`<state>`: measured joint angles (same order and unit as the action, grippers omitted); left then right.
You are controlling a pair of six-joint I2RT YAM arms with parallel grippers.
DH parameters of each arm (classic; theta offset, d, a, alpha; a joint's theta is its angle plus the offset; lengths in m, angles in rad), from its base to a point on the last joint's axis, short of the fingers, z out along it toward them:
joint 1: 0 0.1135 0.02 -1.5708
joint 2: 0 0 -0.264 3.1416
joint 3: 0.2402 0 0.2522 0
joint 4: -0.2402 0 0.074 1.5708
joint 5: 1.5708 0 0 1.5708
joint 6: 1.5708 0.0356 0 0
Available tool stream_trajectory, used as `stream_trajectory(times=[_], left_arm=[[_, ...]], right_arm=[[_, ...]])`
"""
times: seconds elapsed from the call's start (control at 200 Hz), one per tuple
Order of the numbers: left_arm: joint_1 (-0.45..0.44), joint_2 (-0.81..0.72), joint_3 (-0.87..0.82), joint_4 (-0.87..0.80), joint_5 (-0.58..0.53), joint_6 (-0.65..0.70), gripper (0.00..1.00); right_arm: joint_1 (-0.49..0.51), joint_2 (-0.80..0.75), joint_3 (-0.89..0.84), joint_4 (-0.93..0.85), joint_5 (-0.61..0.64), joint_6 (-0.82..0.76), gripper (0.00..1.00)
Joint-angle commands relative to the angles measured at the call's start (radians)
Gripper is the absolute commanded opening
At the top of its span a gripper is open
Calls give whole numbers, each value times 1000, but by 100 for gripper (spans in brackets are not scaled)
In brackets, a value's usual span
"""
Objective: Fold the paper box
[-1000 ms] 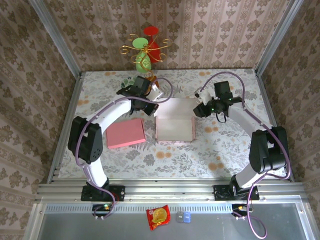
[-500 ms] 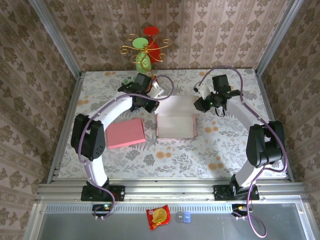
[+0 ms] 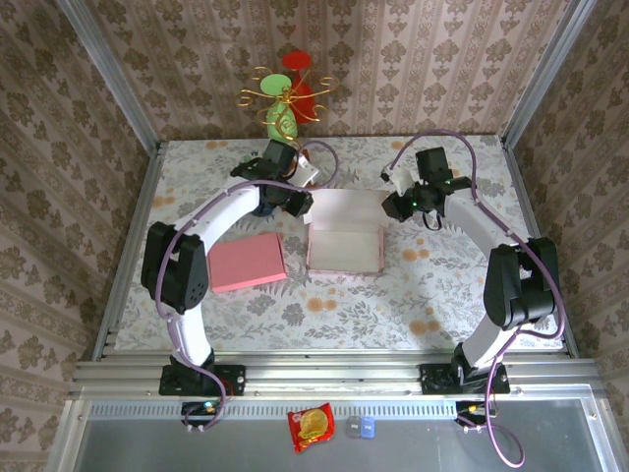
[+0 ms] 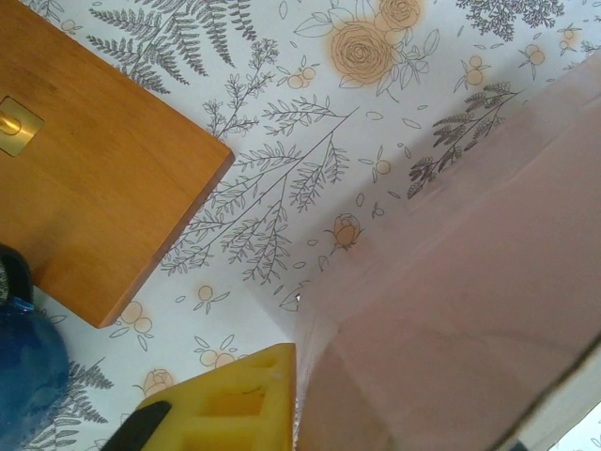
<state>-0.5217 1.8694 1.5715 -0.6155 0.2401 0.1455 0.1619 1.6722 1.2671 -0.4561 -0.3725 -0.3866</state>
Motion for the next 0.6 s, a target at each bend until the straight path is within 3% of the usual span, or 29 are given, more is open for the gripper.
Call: stream_trajectory(times=[0.0, 0.26, 0.595], left_arm=[[9, 16, 31, -38, 27, -24, 14], [8, 13, 14, -34, 52, -33, 12], [3, 13, 3, -40, 51, -54, 9]], right_arm=[[8, -11, -1, -44, 23, 25, 18], [23, -21, -18, -52, 37, 51, 17], [48, -16, -11, -49, 43, 69, 5]])
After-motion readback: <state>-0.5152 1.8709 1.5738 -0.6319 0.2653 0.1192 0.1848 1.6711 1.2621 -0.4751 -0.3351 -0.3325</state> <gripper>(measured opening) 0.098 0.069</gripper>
